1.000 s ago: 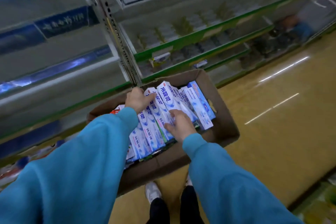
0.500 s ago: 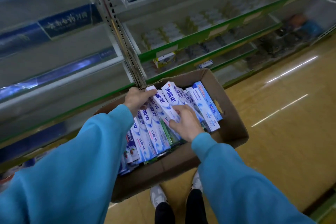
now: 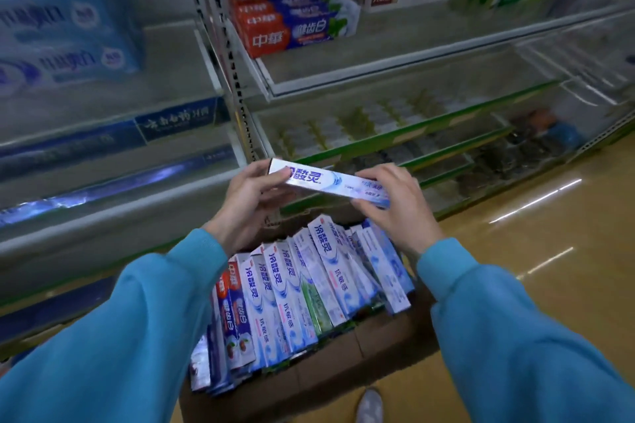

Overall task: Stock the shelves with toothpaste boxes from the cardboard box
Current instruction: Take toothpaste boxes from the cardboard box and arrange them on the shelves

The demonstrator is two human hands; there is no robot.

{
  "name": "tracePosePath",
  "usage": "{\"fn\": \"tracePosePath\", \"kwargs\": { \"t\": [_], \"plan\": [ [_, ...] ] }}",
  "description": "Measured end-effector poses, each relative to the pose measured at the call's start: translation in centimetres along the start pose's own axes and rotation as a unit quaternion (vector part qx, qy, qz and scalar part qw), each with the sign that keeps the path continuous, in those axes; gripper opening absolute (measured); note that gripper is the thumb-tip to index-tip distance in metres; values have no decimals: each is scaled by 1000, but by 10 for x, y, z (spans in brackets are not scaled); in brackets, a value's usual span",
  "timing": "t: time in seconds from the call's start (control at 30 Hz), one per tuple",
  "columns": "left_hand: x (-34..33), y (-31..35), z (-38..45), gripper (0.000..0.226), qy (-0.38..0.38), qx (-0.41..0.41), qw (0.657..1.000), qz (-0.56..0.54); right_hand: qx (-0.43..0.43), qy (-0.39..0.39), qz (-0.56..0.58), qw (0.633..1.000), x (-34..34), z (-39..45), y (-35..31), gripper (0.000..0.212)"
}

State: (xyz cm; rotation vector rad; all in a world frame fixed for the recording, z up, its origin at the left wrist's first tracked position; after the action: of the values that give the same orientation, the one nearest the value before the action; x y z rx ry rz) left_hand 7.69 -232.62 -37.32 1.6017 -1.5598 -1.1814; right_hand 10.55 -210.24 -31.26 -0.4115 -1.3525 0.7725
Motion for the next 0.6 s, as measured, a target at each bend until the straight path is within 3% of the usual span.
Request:
{"fn": "tracePosePath", "kwargs": {
  "t": [0.17,0.3,0.4,0.6],
  "plan": [
    [-4,21,10,39,24,-36,997,-66,-50,33,68,996,26,29,13,44],
    [-7,25,26,59,37,-58,994,-82,-113,16,138,984,28,51,40,50],
    [-1,23,40,59,65,-64,993,-76,-120,0,172,978,28,73,60,50],
    [0,32,61,74,160,-96,976,110,-94,-30,238,966,36,118,96,49]
  ]
}}
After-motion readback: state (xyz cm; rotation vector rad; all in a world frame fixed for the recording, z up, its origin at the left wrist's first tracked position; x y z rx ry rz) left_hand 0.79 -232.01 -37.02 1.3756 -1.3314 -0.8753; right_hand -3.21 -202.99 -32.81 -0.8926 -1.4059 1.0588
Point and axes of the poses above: each hand's wrist, its own z-axis towards the middle knuckle, its own x-axis out of the back of the hand, y = z × x, the point moved 9 cm from there along z, towards the middle knuckle, and after that the axes turned 12 degrees about z, right-handed, at the moved point
